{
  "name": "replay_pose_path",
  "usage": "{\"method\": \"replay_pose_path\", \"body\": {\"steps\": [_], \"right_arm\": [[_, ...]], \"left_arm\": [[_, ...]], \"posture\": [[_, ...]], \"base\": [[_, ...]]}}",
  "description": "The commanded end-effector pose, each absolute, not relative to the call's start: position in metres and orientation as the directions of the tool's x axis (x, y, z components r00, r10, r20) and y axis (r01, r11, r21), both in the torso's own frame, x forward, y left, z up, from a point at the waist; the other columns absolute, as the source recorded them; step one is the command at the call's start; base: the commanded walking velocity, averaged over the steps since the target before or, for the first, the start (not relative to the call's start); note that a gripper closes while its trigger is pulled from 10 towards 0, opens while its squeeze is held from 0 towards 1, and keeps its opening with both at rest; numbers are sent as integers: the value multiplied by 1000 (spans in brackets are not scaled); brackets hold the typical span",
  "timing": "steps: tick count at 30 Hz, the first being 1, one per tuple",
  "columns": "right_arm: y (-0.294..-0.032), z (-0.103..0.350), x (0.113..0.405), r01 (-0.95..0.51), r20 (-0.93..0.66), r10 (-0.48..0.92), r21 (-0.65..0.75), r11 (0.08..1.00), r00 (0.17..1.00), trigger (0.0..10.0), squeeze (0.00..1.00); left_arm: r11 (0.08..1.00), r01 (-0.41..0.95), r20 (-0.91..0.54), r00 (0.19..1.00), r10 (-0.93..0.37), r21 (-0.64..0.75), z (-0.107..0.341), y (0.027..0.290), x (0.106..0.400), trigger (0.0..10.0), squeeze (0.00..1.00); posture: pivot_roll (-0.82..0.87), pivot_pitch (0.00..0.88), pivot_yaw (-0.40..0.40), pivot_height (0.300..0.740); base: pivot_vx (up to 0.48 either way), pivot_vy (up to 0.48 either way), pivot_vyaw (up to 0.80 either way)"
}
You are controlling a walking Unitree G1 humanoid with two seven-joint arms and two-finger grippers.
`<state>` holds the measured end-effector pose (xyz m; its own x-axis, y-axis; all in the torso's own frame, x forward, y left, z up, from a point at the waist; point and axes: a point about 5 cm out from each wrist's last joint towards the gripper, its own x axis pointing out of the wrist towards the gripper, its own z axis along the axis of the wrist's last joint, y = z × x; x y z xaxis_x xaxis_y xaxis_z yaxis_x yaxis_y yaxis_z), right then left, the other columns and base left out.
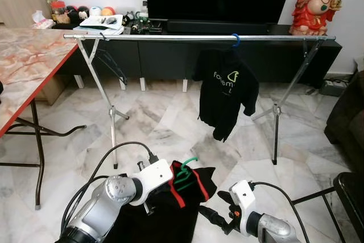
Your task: Hang hanger
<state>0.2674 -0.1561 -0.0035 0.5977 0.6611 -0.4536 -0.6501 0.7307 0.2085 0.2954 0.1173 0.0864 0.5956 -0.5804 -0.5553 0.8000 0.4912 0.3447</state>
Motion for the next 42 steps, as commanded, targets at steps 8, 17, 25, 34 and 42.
{"method": "replay_pose_path", "body": {"steps": [8,17,25,34,42], "right_arm": [[-169,-4,276,-526,-501,469,31,850,727,10000,0],[-161,-10,272,-505,-490,465,57,861,738,10000,0],[-161,-12,274,-467,-501,417,29,884,758,10000,0],[-165,-9,279,-406,-491,348,-12,914,799,0,0],[-167,-10,279,-392,-498,328,-26,920,802,0,0]], "left_arm": [[475,826,-516,562,-646,305,102,108,294,10000,0],[445,851,-513,524,-680,280,105,101,290,10000,0],[382,892,-505,451,-736,239,111,92,282,10000,0],[350,910,-510,414,-754,221,112,91,276,10000,0],[345,914,-507,405,-761,212,114,90,275,10000,0]], "posture": [[77,30,-32,740],[83,34,-33,740],[85,35,-34,740],[91,35,-33,740],[92,35,-35,740]], "base": [[0,0,0],[0,0,0],[0,0,0],[0,0,0],[0,0,0]]}}
